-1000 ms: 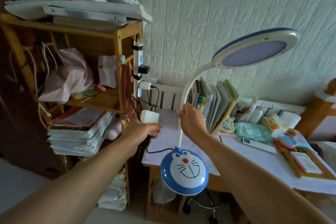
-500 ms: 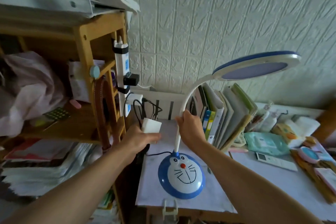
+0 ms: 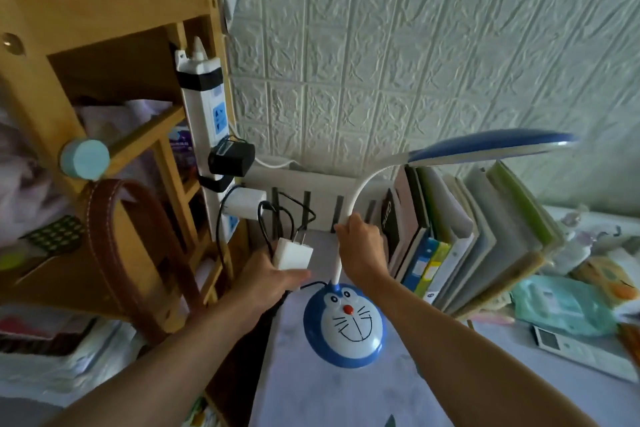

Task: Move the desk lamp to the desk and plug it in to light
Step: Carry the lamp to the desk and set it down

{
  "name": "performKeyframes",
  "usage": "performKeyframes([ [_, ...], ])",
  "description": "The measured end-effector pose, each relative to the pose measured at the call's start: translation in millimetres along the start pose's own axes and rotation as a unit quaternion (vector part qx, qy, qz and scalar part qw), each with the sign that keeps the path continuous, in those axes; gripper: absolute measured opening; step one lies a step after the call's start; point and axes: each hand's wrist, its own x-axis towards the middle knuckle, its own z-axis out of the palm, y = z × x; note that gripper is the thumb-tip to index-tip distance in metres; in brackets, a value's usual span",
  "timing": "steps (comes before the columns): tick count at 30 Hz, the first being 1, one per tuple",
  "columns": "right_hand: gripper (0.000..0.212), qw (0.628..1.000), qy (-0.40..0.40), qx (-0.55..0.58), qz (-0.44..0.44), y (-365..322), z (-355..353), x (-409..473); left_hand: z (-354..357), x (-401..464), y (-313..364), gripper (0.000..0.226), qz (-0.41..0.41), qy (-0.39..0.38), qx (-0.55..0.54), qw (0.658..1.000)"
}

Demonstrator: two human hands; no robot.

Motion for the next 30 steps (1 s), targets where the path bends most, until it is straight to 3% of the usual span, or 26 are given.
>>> performKeyframes([
  [3, 0.016, 1.0, -0.019, -0.008, -0.012, 7, 12, 19, 7, 15, -6, 0.032, -0.003, 0.013, 0.001, 1.0],
  [9, 0.019, 0.991, -0.101, 0.085, 0.021, 21, 27, 42, 21, 30, -14, 0.05, -0.03, 0.033, 0.008, 0.999],
  [15, 0.016, 0.988, -0.14, 0.066, 0.022, 28, 39, 62, 33, 47, -26, 0.057, -0.019, 0.038, 0.028, 0.999],
  [22, 0.019, 0.987, -0.156, 0.031, 0.014, 40, 46, 66, 39, 46, -36, 0.039, 0.007, 0.059, 0.06, 0.996],
  [30, 0.018, 0.983, -0.179, 0.026, -0.021, 45, 44, 59, 44, 41, -35, 0.045, 0.008, 0.063, 0.068, 0.996],
])
